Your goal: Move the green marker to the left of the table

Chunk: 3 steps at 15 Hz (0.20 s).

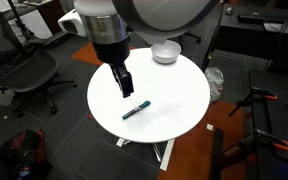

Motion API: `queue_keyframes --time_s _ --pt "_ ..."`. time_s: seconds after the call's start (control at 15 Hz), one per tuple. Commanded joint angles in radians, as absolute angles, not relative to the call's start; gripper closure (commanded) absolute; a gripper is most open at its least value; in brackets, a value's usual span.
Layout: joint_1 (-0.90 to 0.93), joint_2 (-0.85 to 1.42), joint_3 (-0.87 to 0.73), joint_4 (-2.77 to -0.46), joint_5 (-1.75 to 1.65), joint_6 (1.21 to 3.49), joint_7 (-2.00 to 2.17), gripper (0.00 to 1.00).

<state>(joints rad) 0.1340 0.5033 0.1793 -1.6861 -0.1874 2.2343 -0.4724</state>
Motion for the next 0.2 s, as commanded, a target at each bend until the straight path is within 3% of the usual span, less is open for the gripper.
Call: queue_keyframes --time_s 0.0,0.13 --pt "0.135 0.505 0.18 -1.682 -0.187 2.23 -0.471 0.0" --pt "0.135 0.513 0.18 -1.682 -0.187 2.23 -0.471 0.0"
